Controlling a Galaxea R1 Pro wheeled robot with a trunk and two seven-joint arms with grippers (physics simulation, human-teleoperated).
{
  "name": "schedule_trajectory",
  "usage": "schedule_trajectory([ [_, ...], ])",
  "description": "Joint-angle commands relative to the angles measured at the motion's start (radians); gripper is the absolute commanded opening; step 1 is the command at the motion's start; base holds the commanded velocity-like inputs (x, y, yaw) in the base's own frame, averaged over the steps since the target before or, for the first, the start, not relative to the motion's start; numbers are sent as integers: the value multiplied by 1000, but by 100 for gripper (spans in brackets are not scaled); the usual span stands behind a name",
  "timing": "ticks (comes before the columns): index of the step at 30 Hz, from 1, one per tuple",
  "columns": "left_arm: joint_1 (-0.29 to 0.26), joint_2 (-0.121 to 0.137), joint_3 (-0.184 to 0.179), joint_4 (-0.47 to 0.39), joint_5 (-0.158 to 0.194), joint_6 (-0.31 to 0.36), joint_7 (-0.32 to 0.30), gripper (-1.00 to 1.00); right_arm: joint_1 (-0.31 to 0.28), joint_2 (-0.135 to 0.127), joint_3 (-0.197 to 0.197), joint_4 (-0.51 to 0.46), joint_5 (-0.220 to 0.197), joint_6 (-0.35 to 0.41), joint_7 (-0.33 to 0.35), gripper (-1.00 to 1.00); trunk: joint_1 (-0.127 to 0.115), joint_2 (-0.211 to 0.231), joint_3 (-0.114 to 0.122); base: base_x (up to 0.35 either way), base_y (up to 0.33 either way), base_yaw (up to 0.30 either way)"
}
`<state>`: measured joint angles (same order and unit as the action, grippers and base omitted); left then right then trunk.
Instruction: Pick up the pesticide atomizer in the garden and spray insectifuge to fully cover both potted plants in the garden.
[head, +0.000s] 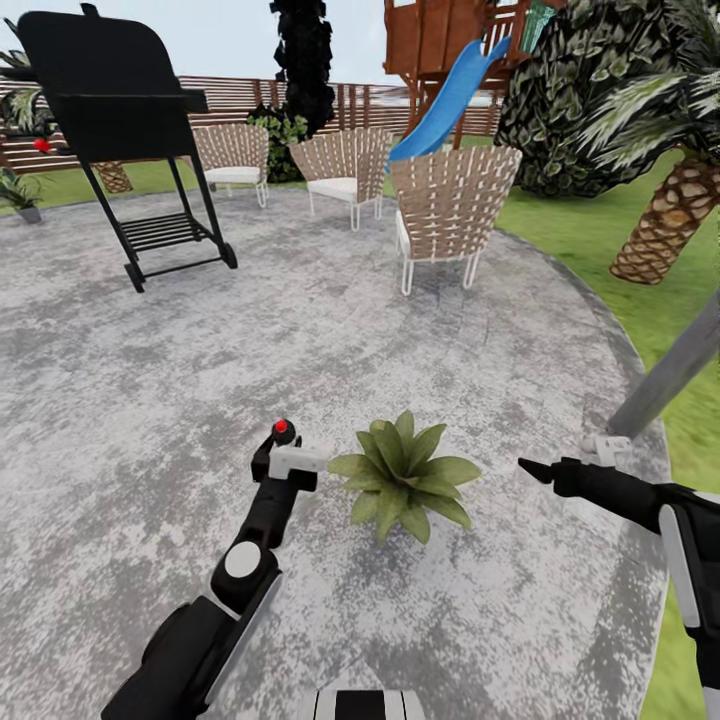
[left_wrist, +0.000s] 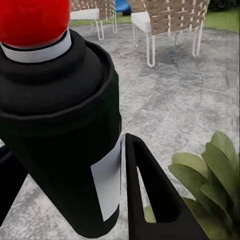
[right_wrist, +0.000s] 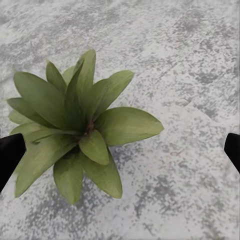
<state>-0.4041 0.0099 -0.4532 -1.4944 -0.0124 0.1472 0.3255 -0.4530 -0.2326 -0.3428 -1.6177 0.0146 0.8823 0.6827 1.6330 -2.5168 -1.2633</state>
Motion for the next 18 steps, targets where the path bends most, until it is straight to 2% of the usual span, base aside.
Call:
schedule_trajectory([
  [1,-1,2,-2,-2,-2,9,-21,-100,0,-2,-2,-1,2,6,10,100,-1,0,3,0,0,0],
  [5,-1,1,0,-3,-2,23,-90,-100,2,-6,-2,-1,2,5,59,100,-2,1,19,0,0,0],
  [6,-1,1,1,-3,-2,26,-109,-100,5,-7,-19,-1,2,4,147,100,-3,1,23,0,0,0],
  [9,1,1,1,-3,-4,25,-110,-100,6,-7,-28,-1,2,3,179,100,-4,2,34,0,0,0],
  [14,2,1,2,-3,-3,40,-116,-100,8,-7,-30,-1,2,3,184,100,-6,3,53,0,0,0],
  [18,2,1,2,-2,-2,79,-140,-100,2,-7,-30,-1,2,5,185,100,-8,4,69,0,0,0],
])
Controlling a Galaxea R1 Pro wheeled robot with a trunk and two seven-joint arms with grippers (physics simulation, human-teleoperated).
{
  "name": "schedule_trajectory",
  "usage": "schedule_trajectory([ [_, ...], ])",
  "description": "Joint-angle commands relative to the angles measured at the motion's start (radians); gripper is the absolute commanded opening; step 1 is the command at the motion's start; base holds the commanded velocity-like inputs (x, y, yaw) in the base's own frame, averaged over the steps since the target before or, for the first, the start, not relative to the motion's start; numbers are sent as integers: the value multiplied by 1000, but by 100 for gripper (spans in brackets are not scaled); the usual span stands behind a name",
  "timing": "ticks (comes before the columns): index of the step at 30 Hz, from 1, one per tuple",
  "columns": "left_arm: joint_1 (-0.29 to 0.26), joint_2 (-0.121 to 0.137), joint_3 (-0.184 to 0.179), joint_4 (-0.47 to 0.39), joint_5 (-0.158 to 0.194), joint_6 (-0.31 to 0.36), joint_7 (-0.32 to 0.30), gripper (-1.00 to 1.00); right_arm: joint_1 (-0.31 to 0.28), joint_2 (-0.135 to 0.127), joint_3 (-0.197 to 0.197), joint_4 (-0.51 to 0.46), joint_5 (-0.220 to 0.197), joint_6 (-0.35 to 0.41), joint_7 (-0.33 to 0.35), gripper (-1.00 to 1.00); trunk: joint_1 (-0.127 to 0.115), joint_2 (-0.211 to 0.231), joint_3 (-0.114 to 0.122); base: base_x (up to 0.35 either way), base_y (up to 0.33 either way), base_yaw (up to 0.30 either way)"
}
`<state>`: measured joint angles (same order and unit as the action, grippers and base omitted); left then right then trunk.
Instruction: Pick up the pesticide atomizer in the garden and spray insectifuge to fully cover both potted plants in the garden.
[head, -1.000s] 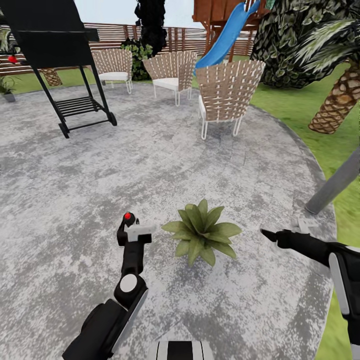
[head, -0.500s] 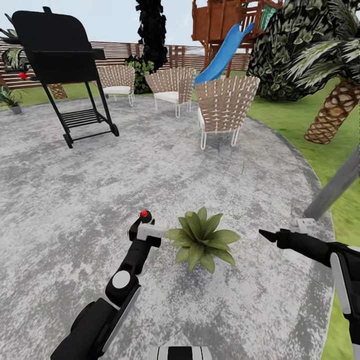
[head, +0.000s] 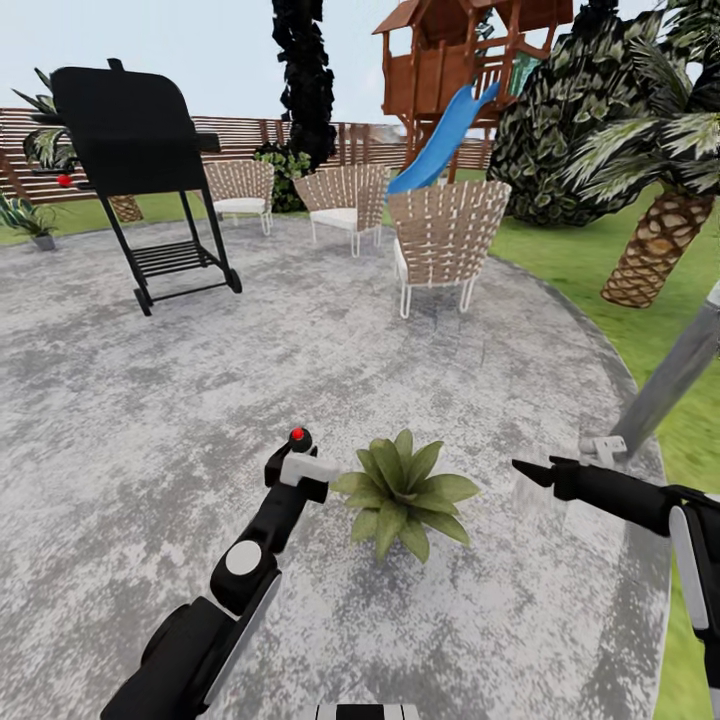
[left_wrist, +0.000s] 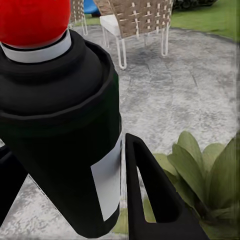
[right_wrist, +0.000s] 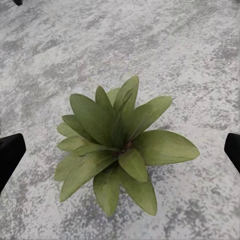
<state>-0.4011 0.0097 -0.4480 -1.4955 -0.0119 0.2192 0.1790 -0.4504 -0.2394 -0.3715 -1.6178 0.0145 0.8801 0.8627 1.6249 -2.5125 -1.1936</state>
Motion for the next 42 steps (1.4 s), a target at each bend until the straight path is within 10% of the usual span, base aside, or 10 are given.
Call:
schedule_trajectory([
  [1,-1,1,-2,-1,-2,12,-16,-100,-3,0,-1,-1,2,8,5,100,-1,0,3,0,0,0],
  [4,-3,2,11,4,-1,51,-130,-100,-7,0,2,-1,1,13,5,100,-2,1,15,0,0,0],
  [10,16,5,182,30,4,98,-413,-100,-14,0,7,-1,0,25,93,100,-5,2,38,0,0,0],
  [22,34,7,217,164,5,97,-807,-100,-23,2,158,-1,1,103,184,100,-10,5,84,0,0,0],
  [29,7,-7,208,281,-4,79,-908,-100,-50,-7,213,-1,11,167,327,100,-13,6,111,0,0,0],
  [42,1,-14,206,322,-7,76,-969,-100,-54,-28,341,0,20,167,334,100,-19,10,162,0,0,0],
])
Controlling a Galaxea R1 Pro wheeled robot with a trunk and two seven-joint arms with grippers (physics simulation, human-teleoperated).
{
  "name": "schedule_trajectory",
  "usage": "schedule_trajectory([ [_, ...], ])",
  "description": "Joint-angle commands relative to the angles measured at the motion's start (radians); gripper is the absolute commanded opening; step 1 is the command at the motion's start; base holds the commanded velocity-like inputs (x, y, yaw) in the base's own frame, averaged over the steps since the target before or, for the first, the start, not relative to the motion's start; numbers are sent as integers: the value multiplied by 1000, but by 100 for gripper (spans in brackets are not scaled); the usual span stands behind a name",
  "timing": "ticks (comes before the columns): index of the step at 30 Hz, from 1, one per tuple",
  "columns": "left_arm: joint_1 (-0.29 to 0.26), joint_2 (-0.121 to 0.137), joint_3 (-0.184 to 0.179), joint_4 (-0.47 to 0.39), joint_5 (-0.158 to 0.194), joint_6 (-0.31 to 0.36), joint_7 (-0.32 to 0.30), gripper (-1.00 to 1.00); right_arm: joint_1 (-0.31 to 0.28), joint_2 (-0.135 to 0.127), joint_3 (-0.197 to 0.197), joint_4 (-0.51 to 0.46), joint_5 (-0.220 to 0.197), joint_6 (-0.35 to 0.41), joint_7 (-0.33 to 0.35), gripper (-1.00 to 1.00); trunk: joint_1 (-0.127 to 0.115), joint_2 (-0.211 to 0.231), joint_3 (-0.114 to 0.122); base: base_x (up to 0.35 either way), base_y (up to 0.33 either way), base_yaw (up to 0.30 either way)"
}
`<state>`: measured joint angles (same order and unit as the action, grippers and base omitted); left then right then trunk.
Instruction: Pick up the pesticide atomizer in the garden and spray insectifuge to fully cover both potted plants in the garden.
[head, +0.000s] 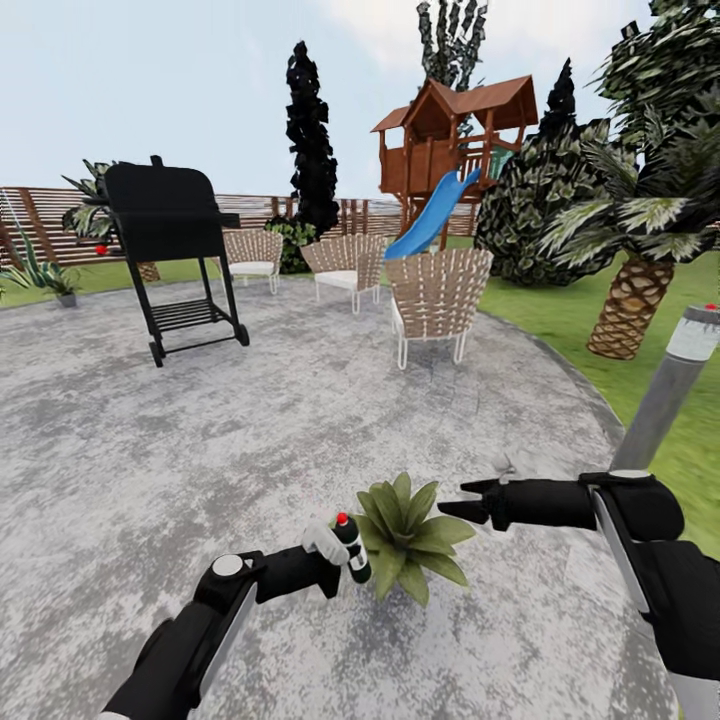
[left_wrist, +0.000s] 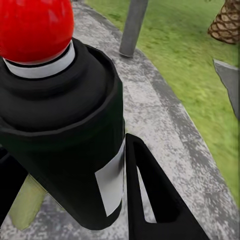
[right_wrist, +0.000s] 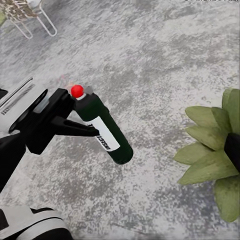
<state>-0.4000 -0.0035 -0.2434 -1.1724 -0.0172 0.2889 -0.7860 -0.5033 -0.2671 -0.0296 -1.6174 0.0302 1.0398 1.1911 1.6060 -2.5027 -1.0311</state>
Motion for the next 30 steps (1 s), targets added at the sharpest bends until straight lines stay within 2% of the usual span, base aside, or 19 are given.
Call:
schedule_trajectory([
  [1,-1,-1,0,1,-2,7,-6,-100,-2,2,4,0,26,7,3,100,-1,0,3,0,0,0],
  [3,-2,-2,-5,5,-2,7,-8,-100,-7,6,7,0,50,7,0,100,-2,0,11,0,0,0],
  [4,-2,-4,-18,8,-1,7,-18,-100,-10,9,9,0,63,7,-2,100,-2,1,15,0,0,0],
  [5,-2,-15,-31,11,-1,7,-46,-100,-19,15,36,2,75,7,-5,100,-2,1,18,0,0,0],
  [7,-7,-37,-36,23,1,12,-56,-100,-22,16,109,1,78,7,-5,100,-3,1,26,0,0,0],
  [10,-41,-68,-39,115,-2,10,-60,-100,-23,17,144,1,79,7,-5,100,-5,2,38,0,0,0],
  [12,-45,-71,-39,126,-2,9,-61,-100,-22,17,147,1,79,7,-5,100,-6,2,46,0,0,0],
  [15,-47,-73,-39,133,-1,9,-61,-100,-22,17,149,2,81,-64,-6,100,-14,17,56,0,0,0],
  [19,-48,-72,-38,148,-3,8,-60,-100,-21,17,147,3,81,-101,-8,100,-29,45,68,0,0,0],
  [25,-48,-68,-36,156,1,7,-59,-100,-19,18,147,18,83,-141,-21,100,-29,45,68,0,0,0],
  [27,-48,-69,-37,157,3,7,-59,-100,-19,31,160,54,82,-157,-59,100,-29,45,68,0,0,0],
  [30,-48,-73,-40,152,4,-5,-59,-100,-20,74,182,85,82,-165,-115,100,-29,45,68,0,0,0],
])
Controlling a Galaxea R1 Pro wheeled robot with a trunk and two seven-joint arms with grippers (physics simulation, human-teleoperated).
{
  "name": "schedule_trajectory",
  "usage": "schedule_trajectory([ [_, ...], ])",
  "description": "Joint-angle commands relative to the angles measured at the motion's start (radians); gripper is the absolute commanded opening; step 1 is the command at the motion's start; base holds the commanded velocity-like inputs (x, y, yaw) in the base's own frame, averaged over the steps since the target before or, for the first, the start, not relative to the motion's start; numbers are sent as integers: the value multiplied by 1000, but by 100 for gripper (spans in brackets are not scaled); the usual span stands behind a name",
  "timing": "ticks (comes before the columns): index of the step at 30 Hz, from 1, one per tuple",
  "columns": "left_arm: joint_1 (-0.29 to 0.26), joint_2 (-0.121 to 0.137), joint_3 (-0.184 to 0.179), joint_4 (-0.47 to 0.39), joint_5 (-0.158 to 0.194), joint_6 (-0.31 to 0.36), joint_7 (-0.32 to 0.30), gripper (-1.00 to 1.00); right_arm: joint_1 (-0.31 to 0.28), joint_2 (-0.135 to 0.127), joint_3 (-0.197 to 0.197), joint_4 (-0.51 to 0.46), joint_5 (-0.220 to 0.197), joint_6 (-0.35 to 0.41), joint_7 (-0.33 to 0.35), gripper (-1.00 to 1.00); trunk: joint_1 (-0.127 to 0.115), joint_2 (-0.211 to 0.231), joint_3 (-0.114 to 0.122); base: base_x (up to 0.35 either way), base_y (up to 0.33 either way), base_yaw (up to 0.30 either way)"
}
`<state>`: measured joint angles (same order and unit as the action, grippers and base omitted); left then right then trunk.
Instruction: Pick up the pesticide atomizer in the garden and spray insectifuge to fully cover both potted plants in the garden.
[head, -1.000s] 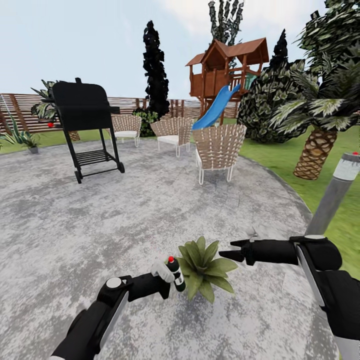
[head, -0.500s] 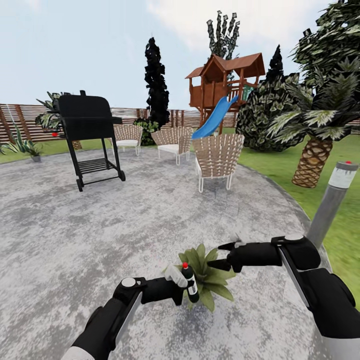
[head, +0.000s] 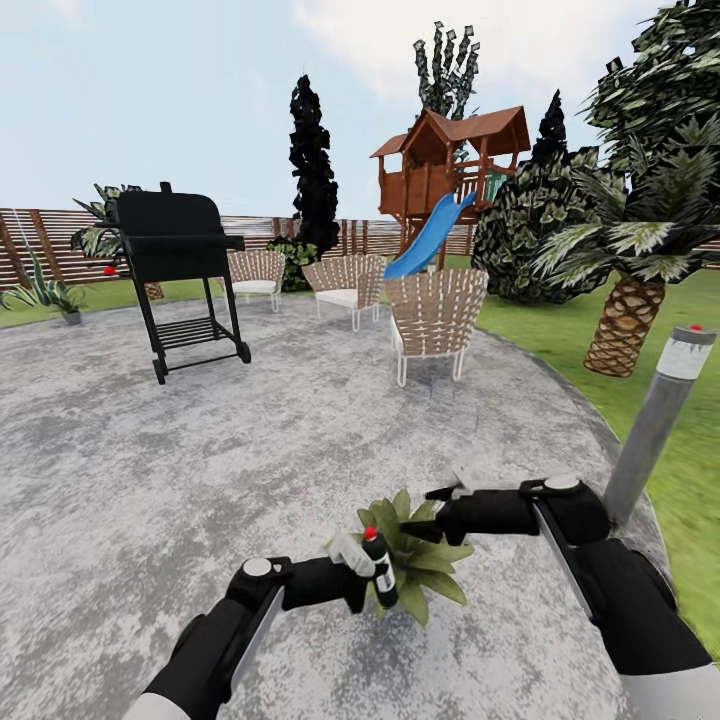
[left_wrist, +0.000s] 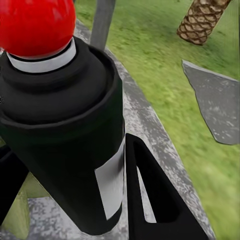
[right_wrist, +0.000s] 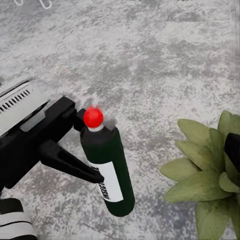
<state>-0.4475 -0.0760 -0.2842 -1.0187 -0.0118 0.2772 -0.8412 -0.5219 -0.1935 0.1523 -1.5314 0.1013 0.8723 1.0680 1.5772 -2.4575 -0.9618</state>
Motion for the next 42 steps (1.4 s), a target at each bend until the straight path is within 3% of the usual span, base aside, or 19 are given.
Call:
schedule_trajectory([
  [1,0,-2,1,-2,-1,0,-4,-100,-1,8,3,2,11,2,1,100,0,0,-1,0,0,0],
  [4,1,-10,0,4,5,-52,2,-100,-1,32,11,12,9,0,-22,100,0,0,-1,0,0,0],
  [7,1,-23,0,9,0,-68,12,-100,0,36,13,10,7,-1,-22,100,0,0,-1,0,0,0],
  [12,1,-34,3,11,1,-67,15,-100,4,38,13,3,7,-1,-21,100,0,0,-1,0,0,0],
  [18,1,-26,12,15,0,-37,15,-100,5,38,12,4,8,0,-24,100,0,0,-1,0,0,0],
  [19,1,-26,13,15,-2,-33,16,-100,5,39,12,7,8,0,-27,-100,0,0,-1,0,0,0],
  [26,0,-32,15,14,1,-27,17,-100,3,40,13,13,10,8,-31,-100,0,0,-1,0,0,0],
  [32,0,-36,54,14,3,-33,26,-100,2,40,70,14,12,10,-36,-100,0,0,-1,0,0,0],
  [42,1,-42,47,11,2,-26,24,-100,2,40,75,14,9,13,-97,-100,0,0,-1,0,0,0],
])
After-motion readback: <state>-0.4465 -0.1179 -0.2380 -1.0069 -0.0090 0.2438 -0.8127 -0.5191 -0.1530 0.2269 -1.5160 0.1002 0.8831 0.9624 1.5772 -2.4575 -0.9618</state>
